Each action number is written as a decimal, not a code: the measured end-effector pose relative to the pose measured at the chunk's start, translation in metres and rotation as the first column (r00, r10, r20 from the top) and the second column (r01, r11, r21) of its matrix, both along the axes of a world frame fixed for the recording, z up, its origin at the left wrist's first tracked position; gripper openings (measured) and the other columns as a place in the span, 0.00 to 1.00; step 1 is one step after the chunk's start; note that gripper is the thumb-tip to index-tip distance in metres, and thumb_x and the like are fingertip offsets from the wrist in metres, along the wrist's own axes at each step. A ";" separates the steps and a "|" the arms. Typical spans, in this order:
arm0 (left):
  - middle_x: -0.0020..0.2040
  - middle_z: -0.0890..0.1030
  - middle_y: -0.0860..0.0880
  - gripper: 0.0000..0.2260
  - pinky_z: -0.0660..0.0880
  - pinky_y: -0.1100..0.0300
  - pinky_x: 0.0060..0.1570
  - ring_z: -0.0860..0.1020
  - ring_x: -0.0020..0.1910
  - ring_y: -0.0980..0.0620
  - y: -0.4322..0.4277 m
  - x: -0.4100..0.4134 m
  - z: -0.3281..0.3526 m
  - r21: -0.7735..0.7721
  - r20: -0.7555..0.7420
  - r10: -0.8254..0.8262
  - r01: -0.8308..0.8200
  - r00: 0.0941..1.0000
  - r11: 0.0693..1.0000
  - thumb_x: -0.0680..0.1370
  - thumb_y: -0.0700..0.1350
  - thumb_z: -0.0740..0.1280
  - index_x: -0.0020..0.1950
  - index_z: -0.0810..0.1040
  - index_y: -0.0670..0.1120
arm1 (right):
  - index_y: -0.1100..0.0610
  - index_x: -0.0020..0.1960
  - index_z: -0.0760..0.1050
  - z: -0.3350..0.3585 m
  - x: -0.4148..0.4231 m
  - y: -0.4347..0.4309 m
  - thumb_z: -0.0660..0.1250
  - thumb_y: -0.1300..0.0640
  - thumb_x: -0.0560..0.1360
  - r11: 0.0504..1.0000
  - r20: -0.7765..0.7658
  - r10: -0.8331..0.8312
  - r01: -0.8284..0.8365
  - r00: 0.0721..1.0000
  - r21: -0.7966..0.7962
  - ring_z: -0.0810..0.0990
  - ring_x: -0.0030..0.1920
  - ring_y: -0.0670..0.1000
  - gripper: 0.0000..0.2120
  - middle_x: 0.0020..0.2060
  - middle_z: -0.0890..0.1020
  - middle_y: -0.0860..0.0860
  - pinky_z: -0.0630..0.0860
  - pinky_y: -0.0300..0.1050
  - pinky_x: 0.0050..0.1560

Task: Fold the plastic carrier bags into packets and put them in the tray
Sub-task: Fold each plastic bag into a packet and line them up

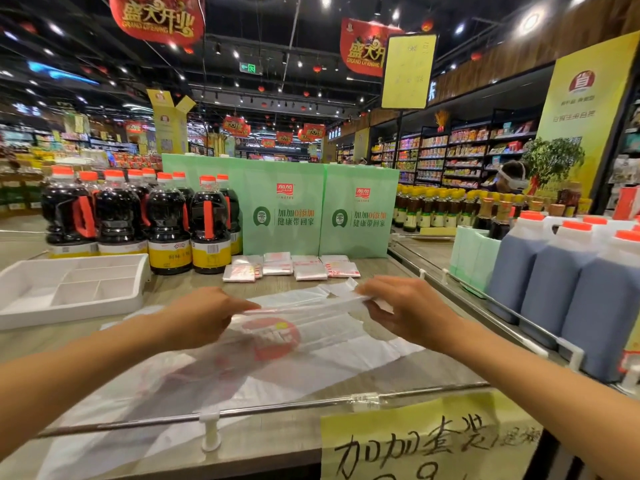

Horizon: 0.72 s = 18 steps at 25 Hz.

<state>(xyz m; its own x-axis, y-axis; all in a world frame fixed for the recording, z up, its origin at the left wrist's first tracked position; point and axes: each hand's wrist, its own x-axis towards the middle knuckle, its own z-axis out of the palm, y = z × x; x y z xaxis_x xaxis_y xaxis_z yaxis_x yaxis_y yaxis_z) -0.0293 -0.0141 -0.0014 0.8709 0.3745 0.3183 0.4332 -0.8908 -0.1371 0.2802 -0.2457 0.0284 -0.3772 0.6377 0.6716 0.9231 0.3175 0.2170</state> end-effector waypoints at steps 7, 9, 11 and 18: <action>0.60 0.83 0.52 0.24 0.78 0.47 0.60 0.85 0.53 0.50 0.001 -0.008 0.116 0.311 0.374 -0.304 0.190 0.876 0.931 0.71 0.32 0.76 0.64 0.82 0.49 | 0.63 0.53 0.77 0.072 -0.098 -0.025 0.76 0.61 0.75 0.901 -0.291 0.351 -0.236 0.890 0.363 0.83 0.45 0.45 0.11 0.46 0.83 0.50 0.81 0.38 0.49; 0.65 0.80 0.48 0.25 0.79 0.42 0.59 0.83 0.59 0.46 0.005 -0.003 0.144 0.409 0.351 -0.360 0.205 0.864 0.889 0.72 0.34 0.77 0.68 0.79 0.48 | 0.63 0.53 0.80 0.084 -0.113 -0.027 0.75 0.61 0.75 0.875 -0.231 0.407 -0.305 0.884 0.375 0.83 0.47 0.44 0.09 0.47 0.84 0.49 0.82 0.39 0.49; 0.68 0.78 0.45 0.26 0.78 0.41 0.62 0.80 0.64 0.43 0.014 0.005 0.160 0.500 0.304 -0.402 0.215 0.864 0.839 0.74 0.37 0.77 0.71 0.77 0.46 | 0.64 0.50 0.83 0.087 -0.120 -0.023 0.75 0.64 0.75 0.853 -0.053 0.457 -0.421 0.888 0.309 0.84 0.50 0.47 0.05 0.48 0.86 0.53 0.82 0.43 0.50; 0.75 0.72 0.41 0.33 0.80 0.39 0.59 0.75 0.71 0.40 0.057 0.050 0.123 0.607 0.051 -0.438 0.320 0.898 0.728 0.79 0.42 0.71 0.80 0.60 0.49 | 0.59 0.54 0.85 0.042 -0.110 0.007 0.71 0.57 0.81 0.856 0.489 0.404 -0.509 0.773 0.097 0.82 0.63 0.54 0.07 0.57 0.85 0.56 0.82 0.48 0.54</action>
